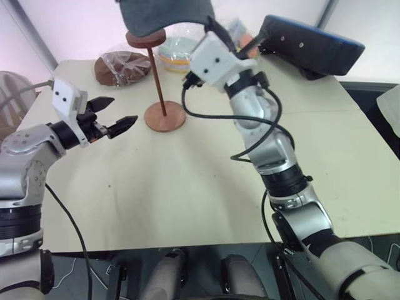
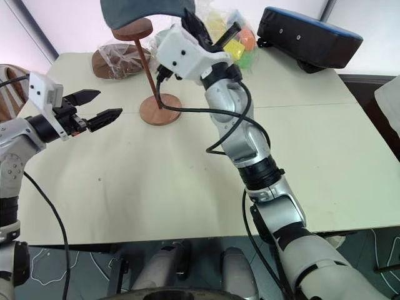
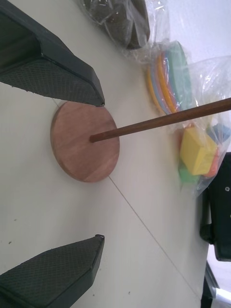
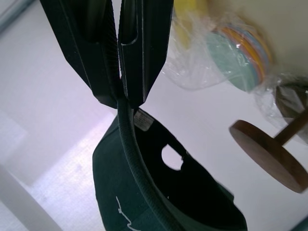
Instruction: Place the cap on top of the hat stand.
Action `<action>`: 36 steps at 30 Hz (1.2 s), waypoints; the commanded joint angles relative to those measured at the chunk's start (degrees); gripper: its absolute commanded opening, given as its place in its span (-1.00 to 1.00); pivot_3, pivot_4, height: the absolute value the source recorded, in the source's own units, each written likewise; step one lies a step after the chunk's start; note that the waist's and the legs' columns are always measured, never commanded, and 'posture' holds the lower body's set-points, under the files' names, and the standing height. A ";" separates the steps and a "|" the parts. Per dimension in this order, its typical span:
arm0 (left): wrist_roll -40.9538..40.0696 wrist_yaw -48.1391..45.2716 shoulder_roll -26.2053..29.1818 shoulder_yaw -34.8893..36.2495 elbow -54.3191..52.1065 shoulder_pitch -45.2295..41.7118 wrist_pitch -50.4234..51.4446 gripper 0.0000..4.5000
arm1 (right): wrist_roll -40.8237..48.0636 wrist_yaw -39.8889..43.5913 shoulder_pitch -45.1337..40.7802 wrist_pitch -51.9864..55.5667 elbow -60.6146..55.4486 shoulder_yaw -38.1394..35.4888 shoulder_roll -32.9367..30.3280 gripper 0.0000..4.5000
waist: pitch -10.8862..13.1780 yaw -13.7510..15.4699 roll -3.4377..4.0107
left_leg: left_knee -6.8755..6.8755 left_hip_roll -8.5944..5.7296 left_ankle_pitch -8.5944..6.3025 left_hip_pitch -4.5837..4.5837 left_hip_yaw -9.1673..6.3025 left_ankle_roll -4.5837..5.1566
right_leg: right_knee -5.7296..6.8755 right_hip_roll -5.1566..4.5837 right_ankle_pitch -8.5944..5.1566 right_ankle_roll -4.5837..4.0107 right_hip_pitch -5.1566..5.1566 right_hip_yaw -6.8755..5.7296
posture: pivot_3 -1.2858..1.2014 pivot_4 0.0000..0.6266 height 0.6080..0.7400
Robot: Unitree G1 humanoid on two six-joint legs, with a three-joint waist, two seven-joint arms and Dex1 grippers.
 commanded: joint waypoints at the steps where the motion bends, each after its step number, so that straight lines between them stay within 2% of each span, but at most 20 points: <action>1: -0.16 0.37 0.46 2.06 -2.12 0.15 -0.80 1.00 | 0.62 0.06 -1.54 -1.42 -1.29 0.66 1.29 -0.99 | 0.00 -0.20 0.00 | -0.06 0.00 0.02 0.00 0.01 -0.03 | 0.01 0.00 0.00 0.00 -0.05 0.00 | 0.03 -0.52 1.00; 18: -1.07 2.14 1.27 4.67 -6.25 3.50 1.44 1.00 | -0.95 -0.52 1.73 1.71 -0.26 3.82 5.52 -0.99 | 0.00 -0.18 0.00 | -0.14 0.02 0.07 -0.02 0.04 -0.11 | 0.14 0.04 0.00 -0.02 -0.25 0.05 | 0.03 -0.52 1.00; 36: -1.51 1.82 3.12 6.25 -7.22 4.58 2.58 1.00 | -1.75 1.79 6.73 4.10 -2.86 4.93 4.72 -0.99 | 0.00 -0.17 0.00 | -0.15 0.02 0.07 -0.03 0.04 -0.11 | 0.18 0.04 0.00 -0.02 -0.29 0.07 | 0.03 -0.52 1.00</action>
